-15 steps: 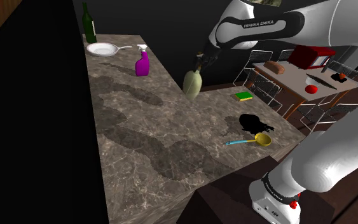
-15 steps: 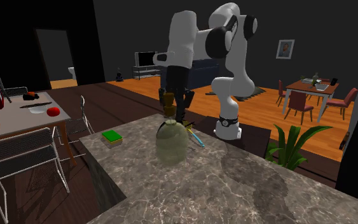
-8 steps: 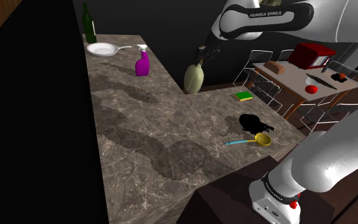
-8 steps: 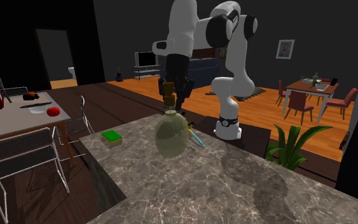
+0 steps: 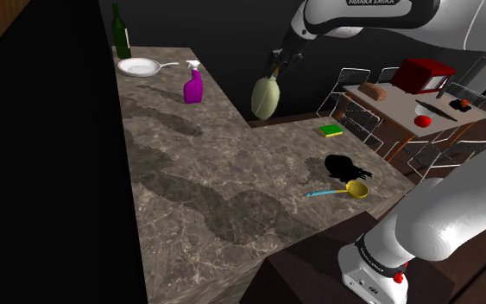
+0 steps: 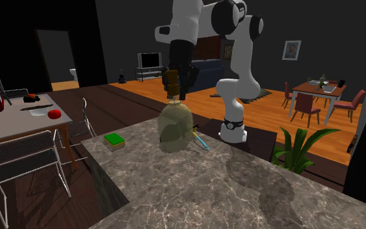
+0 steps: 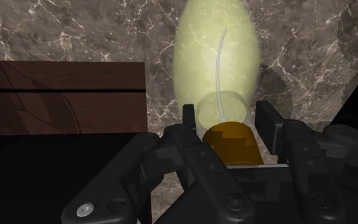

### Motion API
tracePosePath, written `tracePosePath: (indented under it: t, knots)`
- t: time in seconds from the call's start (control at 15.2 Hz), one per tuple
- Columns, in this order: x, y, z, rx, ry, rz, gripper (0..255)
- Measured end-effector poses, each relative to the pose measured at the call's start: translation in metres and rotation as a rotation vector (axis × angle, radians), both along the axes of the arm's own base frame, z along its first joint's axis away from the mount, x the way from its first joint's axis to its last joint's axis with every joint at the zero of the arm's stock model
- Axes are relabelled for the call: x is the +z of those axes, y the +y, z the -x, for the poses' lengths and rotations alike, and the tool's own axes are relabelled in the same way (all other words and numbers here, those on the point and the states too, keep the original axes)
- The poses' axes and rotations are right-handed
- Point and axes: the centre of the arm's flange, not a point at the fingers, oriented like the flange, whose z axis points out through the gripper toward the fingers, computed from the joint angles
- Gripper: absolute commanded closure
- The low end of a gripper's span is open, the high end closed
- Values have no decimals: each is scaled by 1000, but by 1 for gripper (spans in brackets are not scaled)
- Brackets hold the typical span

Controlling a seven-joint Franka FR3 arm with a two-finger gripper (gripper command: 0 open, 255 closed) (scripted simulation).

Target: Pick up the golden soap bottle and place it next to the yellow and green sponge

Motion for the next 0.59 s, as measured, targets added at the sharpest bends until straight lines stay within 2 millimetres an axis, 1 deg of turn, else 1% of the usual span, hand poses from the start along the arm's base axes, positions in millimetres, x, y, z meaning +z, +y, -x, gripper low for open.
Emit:
tracePosePath:
  t: [0.59]
  knots:
    - [47, -1, 2, 0, 0, 0, 255]
